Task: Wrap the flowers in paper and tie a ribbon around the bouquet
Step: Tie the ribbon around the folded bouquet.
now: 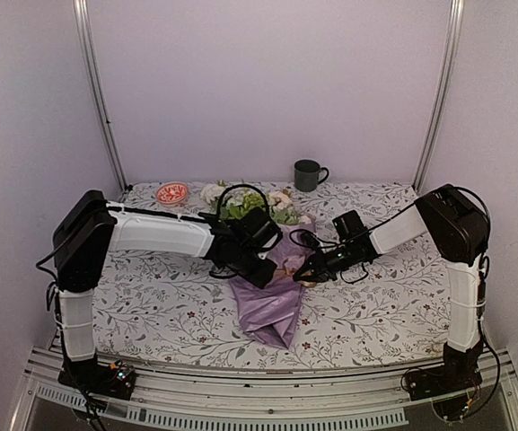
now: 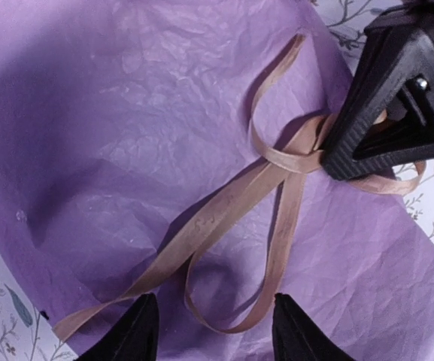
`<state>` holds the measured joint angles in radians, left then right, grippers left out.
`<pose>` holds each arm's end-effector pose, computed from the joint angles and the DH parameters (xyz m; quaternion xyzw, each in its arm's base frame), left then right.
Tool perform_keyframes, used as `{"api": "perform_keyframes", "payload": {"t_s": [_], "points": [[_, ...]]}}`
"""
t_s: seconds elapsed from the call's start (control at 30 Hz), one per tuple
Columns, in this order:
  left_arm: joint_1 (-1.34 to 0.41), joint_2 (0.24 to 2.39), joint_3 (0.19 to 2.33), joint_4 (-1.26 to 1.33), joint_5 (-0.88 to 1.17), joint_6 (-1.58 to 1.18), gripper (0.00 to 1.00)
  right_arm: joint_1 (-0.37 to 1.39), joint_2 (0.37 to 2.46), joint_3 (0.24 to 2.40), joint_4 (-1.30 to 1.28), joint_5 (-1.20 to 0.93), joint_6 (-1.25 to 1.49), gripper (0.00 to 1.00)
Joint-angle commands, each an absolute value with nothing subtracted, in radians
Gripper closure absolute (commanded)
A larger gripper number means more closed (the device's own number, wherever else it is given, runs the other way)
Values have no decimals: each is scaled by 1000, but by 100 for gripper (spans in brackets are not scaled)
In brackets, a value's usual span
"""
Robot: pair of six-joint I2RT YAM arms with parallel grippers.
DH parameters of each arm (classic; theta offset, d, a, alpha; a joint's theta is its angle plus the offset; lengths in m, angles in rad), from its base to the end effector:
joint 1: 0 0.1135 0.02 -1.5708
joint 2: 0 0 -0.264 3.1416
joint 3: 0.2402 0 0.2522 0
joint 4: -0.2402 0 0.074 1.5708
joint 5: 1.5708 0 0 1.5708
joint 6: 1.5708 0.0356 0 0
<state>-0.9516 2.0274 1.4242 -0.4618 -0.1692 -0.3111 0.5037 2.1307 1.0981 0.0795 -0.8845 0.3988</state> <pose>0.2516 -0.3426 0.1655 0.2836 0.9223 -0.0811 0.2495 0.3311 0.2139 0.0789 -0.1750 0.8530 0.4867 0.0694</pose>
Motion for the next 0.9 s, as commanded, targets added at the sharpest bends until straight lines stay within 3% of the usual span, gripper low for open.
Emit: {"api": "perform_keyframes", "payload": {"t_s": [0.0, 0.07, 0.1, 0.37, 0.53, 0.6, 0.73, 0.87], "points": [[-961, 2047, 1443, -513, -232, -369, 58, 504, 2155, 1048, -39, -789, 382, 100], [-960, 2054, 1446, -518, -232, -369, 72, 505, 2155, 1048, -38, -788, 383, 100], [-960, 2056, 1445, -520, -229, -370, 73, 504, 2155, 1048, -39, -788, 383, 100], [-958, 2093, 1452, -509, -201, -358, 65, 503, 2151, 1048, -40, -787, 383, 100], [-953, 2114, 1477, -488, -185, -349, 65, 503, 2149, 1042, -39, -785, 379, 100], [-953, 2125, 1483, -489, -179, -343, 72, 503, 2148, 1042, -39, -785, 381, 100], [-951, 2117, 1474, -511, -186, -334, 100, 503, 2144, 1046, -40, -784, 382, 100], [-938, 2069, 1435, -532, -210, -332, 100, 503, 2142, 1055, -42, -789, 377, 100]]}}
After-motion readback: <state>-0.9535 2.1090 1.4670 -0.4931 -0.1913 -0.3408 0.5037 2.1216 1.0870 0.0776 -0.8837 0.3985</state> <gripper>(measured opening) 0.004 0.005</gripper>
